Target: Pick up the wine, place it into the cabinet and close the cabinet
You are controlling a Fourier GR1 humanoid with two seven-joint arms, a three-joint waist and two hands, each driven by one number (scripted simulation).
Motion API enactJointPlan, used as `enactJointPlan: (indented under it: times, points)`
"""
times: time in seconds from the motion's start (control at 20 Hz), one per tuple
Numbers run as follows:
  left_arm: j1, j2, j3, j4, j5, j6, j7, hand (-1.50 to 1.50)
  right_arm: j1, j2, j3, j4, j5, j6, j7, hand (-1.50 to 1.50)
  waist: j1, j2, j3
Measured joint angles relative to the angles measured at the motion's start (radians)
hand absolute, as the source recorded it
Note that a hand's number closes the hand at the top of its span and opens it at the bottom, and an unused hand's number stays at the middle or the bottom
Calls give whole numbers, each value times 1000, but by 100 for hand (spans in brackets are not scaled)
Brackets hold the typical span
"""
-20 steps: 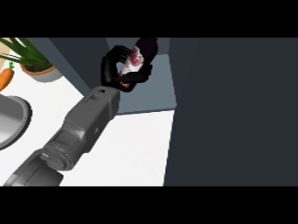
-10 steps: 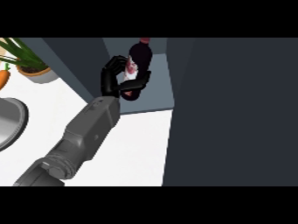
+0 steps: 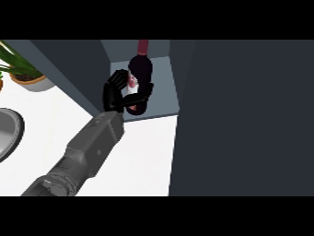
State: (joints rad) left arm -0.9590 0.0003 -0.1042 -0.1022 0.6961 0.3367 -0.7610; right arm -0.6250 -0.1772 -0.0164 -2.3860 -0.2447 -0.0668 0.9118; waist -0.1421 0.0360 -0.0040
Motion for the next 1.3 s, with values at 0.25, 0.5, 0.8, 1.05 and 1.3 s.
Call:
enactJointPlan:
  times: [0.25,0.5,0.8,1.05,1.3]
  points:
    - [49,0,-11,-4,25,-34,-4,150,-5,4,6,1,-4,0,2,-150,-18,0,-1]
    - [89,0,-38,-8,37,-41,-14,150,-14,11,6,7,-10,2,-4,-150,-26,1,-1]
    - [97,0,-68,-26,57,0,-16,150,-2,16,11,7,-17,14,-15,-150,-38,1,-1]
    - [84,0,-93,-45,77,32,-4,150,10,25,16,11,-24,23,-25,-150,-46,4,-1]
    - [59,0,-110,-61,99,62,10,150,20,26,0,12,-31,27,-31,-150,-50,4,-1]
